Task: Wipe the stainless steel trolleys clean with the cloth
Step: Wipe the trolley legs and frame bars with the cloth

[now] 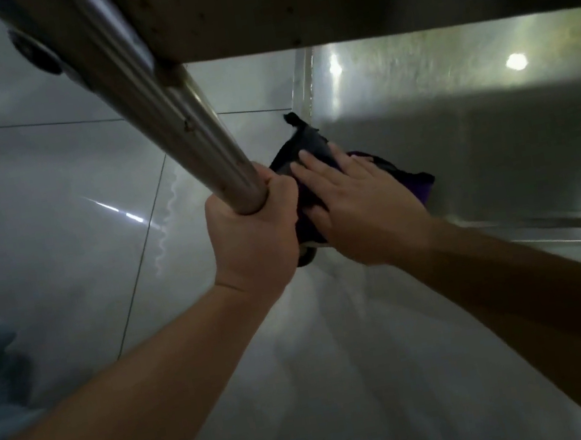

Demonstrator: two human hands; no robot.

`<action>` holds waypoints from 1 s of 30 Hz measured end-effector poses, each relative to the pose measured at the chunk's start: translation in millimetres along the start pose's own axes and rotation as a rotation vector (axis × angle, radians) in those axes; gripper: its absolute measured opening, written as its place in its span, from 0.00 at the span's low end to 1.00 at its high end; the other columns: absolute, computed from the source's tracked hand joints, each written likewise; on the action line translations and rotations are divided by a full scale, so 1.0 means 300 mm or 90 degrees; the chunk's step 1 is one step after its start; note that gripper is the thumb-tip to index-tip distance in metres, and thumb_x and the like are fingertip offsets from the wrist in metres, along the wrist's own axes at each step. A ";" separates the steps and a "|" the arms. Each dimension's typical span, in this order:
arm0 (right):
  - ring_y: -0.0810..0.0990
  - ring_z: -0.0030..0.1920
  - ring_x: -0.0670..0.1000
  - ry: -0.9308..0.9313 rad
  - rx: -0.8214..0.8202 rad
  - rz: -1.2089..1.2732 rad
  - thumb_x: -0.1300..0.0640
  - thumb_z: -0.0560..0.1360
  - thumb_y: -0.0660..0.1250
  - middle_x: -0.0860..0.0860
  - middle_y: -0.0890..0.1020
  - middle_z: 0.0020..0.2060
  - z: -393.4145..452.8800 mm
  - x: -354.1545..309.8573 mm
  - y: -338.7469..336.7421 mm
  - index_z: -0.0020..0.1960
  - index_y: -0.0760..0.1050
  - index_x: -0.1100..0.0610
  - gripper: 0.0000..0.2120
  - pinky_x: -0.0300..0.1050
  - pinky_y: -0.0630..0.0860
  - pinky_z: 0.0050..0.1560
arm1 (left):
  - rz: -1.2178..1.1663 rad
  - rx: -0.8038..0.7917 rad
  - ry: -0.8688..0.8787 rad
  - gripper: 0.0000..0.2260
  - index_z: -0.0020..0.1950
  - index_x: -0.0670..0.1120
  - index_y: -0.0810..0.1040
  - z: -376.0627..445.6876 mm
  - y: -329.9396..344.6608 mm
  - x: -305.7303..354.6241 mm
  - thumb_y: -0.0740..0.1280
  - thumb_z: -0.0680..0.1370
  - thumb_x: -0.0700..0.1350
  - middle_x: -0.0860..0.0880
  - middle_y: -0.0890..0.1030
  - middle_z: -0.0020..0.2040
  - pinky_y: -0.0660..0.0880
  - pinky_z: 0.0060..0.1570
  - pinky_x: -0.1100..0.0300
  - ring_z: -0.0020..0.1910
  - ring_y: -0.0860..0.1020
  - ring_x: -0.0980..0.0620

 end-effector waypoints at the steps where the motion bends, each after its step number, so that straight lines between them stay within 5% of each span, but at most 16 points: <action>1: 0.43 0.84 0.54 0.034 0.019 0.001 0.41 0.85 0.43 0.46 0.50 0.84 -0.038 0.039 -0.013 0.85 0.48 0.47 0.30 0.53 0.45 0.81 | 0.012 0.013 0.003 0.07 0.35 0.42 0.70 0.001 -0.005 0.002 0.65 0.71 0.36 0.48 0.72 0.27 0.72 0.30 0.62 0.27 0.71 0.52; 5: 0.55 0.82 0.63 0.219 0.072 -0.073 0.43 0.82 0.45 0.53 0.58 0.83 -0.280 0.344 -0.064 0.82 0.61 0.55 0.32 0.60 0.59 0.78 | 0.052 0.029 0.017 0.07 0.34 0.39 0.69 -0.004 -0.007 0.012 0.64 0.71 0.38 0.38 0.67 0.28 0.70 0.27 0.60 0.27 0.69 0.47; 8: 0.48 0.84 0.57 0.434 0.085 -0.010 0.37 0.80 0.41 0.47 0.52 0.84 -0.465 0.555 -0.094 0.85 0.51 0.49 0.36 0.60 0.53 0.81 | 0.038 0.040 0.016 0.08 0.33 0.43 0.68 -0.005 -0.007 0.006 0.64 0.70 0.38 0.44 0.67 0.27 0.70 0.27 0.59 0.27 0.69 0.49; 10: 0.46 0.84 0.57 0.478 0.103 0.011 0.36 0.81 0.41 0.46 0.50 0.85 -0.484 0.560 -0.094 0.85 0.46 0.49 0.36 0.60 0.51 0.81 | 0.027 0.043 0.018 0.07 0.33 0.44 0.68 -0.002 -0.004 0.002 0.64 0.70 0.38 0.46 0.68 0.26 0.70 0.28 0.59 0.27 0.69 0.49; 13: 0.48 0.83 0.63 0.438 0.092 0.003 0.39 0.82 0.44 0.50 0.51 0.85 -0.383 0.449 -0.082 0.85 0.49 0.52 0.35 0.61 0.53 0.80 | 0.015 0.051 0.017 0.07 0.34 0.44 0.68 0.002 -0.006 -0.001 0.64 0.70 0.37 0.50 0.69 0.25 0.70 0.28 0.60 0.26 0.69 0.51; 16: 0.51 0.82 0.64 0.271 0.076 -0.011 0.43 0.83 0.51 0.52 0.56 0.84 -0.201 0.230 -0.046 0.84 0.54 0.54 0.32 0.61 0.55 0.79 | -0.004 0.061 0.006 0.07 0.35 0.45 0.69 0.000 -0.007 -0.008 0.64 0.71 0.37 0.51 0.70 0.25 0.70 0.29 0.59 0.26 0.70 0.52; 21: 0.44 0.84 0.57 0.030 0.019 0.018 0.45 0.86 0.47 0.47 0.49 0.85 0.003 -0.056 0.004 0.85 0.47 0.49 0.30 0.57 0.46 0.82 | 0.024 0.048 0.018 0.07 0.35 0.47 0.72 0.011 -0.010 0.000 0.66 0.71 0.39 0.52 0.74 0.26 0.76 0.33 0.58 0.27 0.73 0.52; 26: 0.51 0.84 0.55 0.052 0.054 0.017 0.43 0.84 0.51 0.47 0.57 0.84 -0.107 0.087 -0.033 0.84 0.55 0.48 0.30 0.55 0.51 0.81 | 0.066 0.064 0.006 0.05 0.33 0.49 0.72 0.008 -0.018 0.008 0.66 0.68 0.43 0.51 0.74 0.26 0.75 0.34 0.55 0.29 0.74 0.50; 30: 0.55 0.83 0.58 0.157 0.074 -0.029 0.38 0.79 0.47 0.48 0.59 0.83 -0.357 0.448 -0.095 0.83 0.58 0.48 0.35 0.58 0.57 0.80 | 0.093 0.095 -0.012 0.03 0.36 0.48 0.73 -0.004 -0.029 0.008 0.66 0.70 0.43 0.52 0.76 0.27 0.77 0.37 0.56 0.32 0.77 0.50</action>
Point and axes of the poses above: each hand's wrist, its own z-axis towards the middle knuckle, its own y-axis out of the palm, x = y × z, the point moved 8 cm from there along z, towards the middle knuckle
